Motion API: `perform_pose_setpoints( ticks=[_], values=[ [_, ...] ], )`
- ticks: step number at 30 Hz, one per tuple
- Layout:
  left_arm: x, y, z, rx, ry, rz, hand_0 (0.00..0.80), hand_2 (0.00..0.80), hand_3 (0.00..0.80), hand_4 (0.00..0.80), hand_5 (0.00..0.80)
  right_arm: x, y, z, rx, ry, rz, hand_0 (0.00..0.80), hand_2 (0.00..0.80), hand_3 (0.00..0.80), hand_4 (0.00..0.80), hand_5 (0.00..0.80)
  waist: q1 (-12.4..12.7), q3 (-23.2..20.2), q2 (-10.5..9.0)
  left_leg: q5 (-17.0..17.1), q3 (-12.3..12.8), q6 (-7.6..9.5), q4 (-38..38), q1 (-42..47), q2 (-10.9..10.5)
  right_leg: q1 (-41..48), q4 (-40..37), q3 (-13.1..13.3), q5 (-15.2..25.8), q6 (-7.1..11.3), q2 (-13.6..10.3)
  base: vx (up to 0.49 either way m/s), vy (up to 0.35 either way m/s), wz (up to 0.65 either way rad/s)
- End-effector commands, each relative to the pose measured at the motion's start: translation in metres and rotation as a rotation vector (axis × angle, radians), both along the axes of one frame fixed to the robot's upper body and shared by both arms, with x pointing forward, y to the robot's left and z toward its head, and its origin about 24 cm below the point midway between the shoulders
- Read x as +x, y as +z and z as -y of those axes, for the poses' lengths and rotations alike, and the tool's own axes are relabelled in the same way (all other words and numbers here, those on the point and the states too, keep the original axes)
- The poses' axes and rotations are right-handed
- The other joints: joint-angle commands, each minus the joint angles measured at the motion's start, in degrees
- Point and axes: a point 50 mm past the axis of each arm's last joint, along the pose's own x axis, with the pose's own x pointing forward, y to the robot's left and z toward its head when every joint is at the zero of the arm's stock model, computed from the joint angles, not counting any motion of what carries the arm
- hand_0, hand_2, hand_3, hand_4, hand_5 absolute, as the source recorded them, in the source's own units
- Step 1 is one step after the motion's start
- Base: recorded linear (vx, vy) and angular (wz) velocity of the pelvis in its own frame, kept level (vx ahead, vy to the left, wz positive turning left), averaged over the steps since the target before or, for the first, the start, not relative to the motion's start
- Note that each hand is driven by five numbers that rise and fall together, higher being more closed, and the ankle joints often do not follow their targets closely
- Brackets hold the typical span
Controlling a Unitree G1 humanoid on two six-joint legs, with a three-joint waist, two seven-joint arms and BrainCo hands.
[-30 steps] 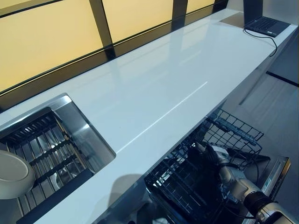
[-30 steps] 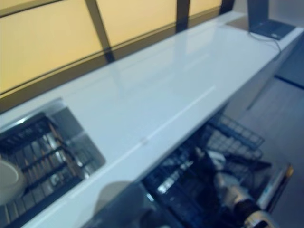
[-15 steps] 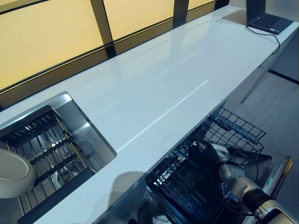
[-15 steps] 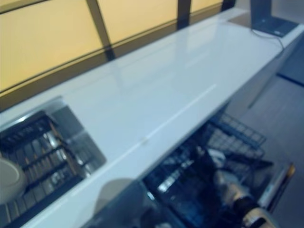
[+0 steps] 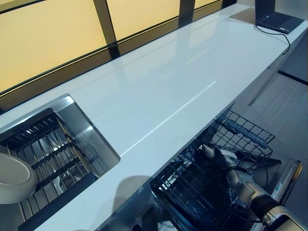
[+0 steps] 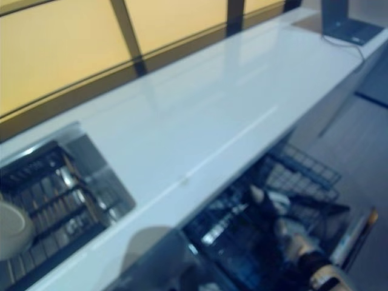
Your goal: Take plates into dishwasher
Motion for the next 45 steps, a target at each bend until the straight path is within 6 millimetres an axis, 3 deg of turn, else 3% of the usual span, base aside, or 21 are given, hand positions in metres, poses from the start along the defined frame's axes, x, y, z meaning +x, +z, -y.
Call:
perform_pose_setpoints(
  ticks=[1, 10, 16, 22, 27, 38, 39, 44, 45],
  values=[
    [0.028, 0.017, -0.016, 0.055, -0.001, 0.058, 0.0, 0.0, 0.0, 0.0, 0.0, 0.002, 0.001, 0.012, -0.06, -0.061, -0.011, 0.0, 0.0, 0.0, 0.0, 0.0, 1.5, -0.7, -1.61, -2.5, -0.4, -0.86, -0.2, 1.1, 0.0, -5.2, 7.7, 1.7, -1.7, 1.98, -1.5, 0.0, 0.0, 0.0],
    [0.024, 0.016, -0.019, 0.055, 0.012, 0.051, 0.0, 0.0, 0.0, 0.0, 0.0, -0.001, 0.001, 0.013, -0.067, -0.066, 0.01, 0.0, 0.0, 0.0, 0.0, 0.0, 1.6, -1.2, -2.05, -2.5, -0.4, -0.84, -0.2, 1.5, 0.1, -4.4, 7.4, 1.8, -1.8, 1.99, -1.3, 0.0, 0.0, 0.0],
    [0.02, 0.015, -0.024, 0.054, 0.04, 0.049, 0.0, 0.0, 0.0, 0.0, 0.0, -0.005, 0.019, 0.01, -0.08, -0.038, 0.108, 0.0, 0.0, 0.0, 0.0, 0.0, 0.9, -1.2, -2.68, -2.6, -0.3, -0.86, -0.2, 1.8, 0.2, -4.1, 7.2, 2.2, -1.6, 2.03, -1.0, 0.0, 0.0, 0.0],
    [0.009, 0.012, -0.032, 0.056, 0.096, 0.048, 0.0, 0.0, 0.0, 0.0, 0.0, -0.025, 0.034, 0.014, -0.055, -0.03, 0.241, 0.0, 0.0, 0.0, 0.0, 0.0, -0.7, -1.3, -3.77, -2.7, 0.4, -0.72, -0.2, 2.0, 0.5, -4.1, 6.8, 3.5, -1.4, 2.25, -0.5, -0.001, 0.002, -0.01],
    [-0.01, 0.004, -0.041, 0.065, 0.152, 0.027, 0.0, 0.0, 0.0, 0.0, 0.0, -0.058, 0.045, 0.039, -0.005, -0.059, 0.349, 0.0, 0.0, 0.0, 0.0, 0.0, -2.6, -2.2, -4.99, -3.2, 1.6, -0.7, -0.2, 3.0, 1.0, -3.4, 6.1, 4.9, -1.3, 2.49, 0.2, 0.004, 0.01, -0.07],
    [-0.039, -0.009, -0.04, 0.038, 0.233, -0.006, 0.0, 0.0, 0.0, 0.0, 0.0, -0.1, 0.109, 0.062, 0.114, -0.067, 0.683, 0.0, 0.0, 0.0, 0.0, 0.0, -5.4, -5.2, -6.0, -3.8, 4.5, -1.44, -0.2, 5.3, 1.8, -0.7, 4.3, 6.9, -1.7, 2.38, 1.3, 0.012, 0.032, -0.14],
    [-0.043, -0.012, -0.038, 0.031, 0.248, -0.015, 0.0, 0.0, 0.0, 0.0, 0.0, -0.106, 0.124, 0.062, 0.13, -0.048, 0.752, 0.0, 0.0, 0.0, 0.0, 0.0, -5.8, -5.9, -6.14, -3.9, 5.0, -1.55, -0.2, 5.6, 2.0, -0.1, 4.0, 7.2, -1.8, 2.32, 1.5, 0.03, 0.035, -0.09],
    [-0.05, -0.016, -0.036, 0.019, 0.277, -0.029, 0.0, 0.0, 0.0, 0.0, 0.0, -0.116, 0.15, 0.057, 0.159, 0.015, 0.864, 0.0, 0.0, 0.0, 0.0, 0.0, -6.0, -7.2, -6.24, -4.1, 5.8, -1.83, -0.2, 6.0, 2.3, 1.0, 3.2, 7.7, -2.0, 2.08, 2.0, 0.019, 0.023, -0.13],
    [-0.054, -0.018, -0.035, 0.014, 0.3, -0.037, 0.0, 0.0, 0.0, 0.0, 0.0, -0.118, 0.164, 0.051, 0.174, 0.073, 0.905, 0.0, 0.0, 0.0, 0.0, 0.0, -6.1, -8.1, -6.3, -4.1, 6.1, -1.93, -0.2, 6.2, 2.4, 1.7, 2.9, 7.9, -2.2, 1.86, 2.2, 0.022, 0.019, -0.05]
  ],
)
